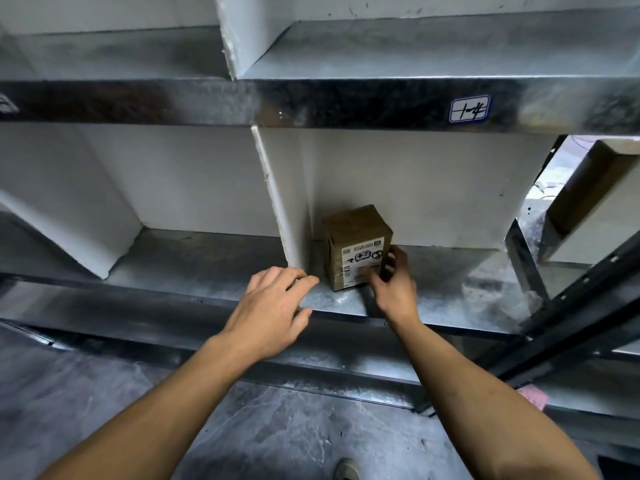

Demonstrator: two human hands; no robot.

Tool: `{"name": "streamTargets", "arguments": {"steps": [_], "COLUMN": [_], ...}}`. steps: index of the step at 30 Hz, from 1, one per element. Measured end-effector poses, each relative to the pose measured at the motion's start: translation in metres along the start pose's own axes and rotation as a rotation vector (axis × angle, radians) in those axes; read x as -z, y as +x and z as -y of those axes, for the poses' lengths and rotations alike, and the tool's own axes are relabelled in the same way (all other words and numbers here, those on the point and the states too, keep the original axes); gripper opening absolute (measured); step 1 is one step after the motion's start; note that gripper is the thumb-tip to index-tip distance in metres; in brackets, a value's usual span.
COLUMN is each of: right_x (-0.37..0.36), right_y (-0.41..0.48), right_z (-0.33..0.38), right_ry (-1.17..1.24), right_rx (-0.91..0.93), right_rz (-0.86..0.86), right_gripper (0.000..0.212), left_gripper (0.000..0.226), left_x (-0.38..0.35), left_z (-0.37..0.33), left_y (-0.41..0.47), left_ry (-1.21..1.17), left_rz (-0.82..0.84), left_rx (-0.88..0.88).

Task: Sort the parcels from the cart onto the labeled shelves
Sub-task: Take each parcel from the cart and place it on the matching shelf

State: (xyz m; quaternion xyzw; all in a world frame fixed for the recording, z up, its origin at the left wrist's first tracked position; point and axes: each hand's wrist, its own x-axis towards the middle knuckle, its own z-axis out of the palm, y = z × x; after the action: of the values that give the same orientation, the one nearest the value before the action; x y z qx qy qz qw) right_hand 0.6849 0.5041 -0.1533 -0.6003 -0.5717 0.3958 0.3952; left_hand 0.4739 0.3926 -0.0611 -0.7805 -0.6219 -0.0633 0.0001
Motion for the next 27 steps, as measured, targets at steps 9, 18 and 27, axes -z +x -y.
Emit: {"name": "streamTargets", "arguments": {"steps": [9,18,27], "right_x": [-0.015,-0.012,0.022], "right_y": [-0.002,-0.009,-0.076], "right_z": [0.007,0.016,0.009], "right_ry": [-0.111,-0.152,-0.545], "right_rx": [-0.017,-0.025,0.036], "right_rz": [-0.015,-0.016,-0.018], "right_gripper": [0.052,0.06,0.051], "left_gripper": [0.049,0.049,0.049], "left_x": [-0.001,0.0,-0.005], "left_z": [0.0,0.004,0.004], "left_y": [-0.001,-0.002,-0.006], "left_ry": [-0.016,-0.035,-0.065], "left_rz": [0.01,-0.002,0.008], "left_rx": [0.004,-0.045,-0.157]}}
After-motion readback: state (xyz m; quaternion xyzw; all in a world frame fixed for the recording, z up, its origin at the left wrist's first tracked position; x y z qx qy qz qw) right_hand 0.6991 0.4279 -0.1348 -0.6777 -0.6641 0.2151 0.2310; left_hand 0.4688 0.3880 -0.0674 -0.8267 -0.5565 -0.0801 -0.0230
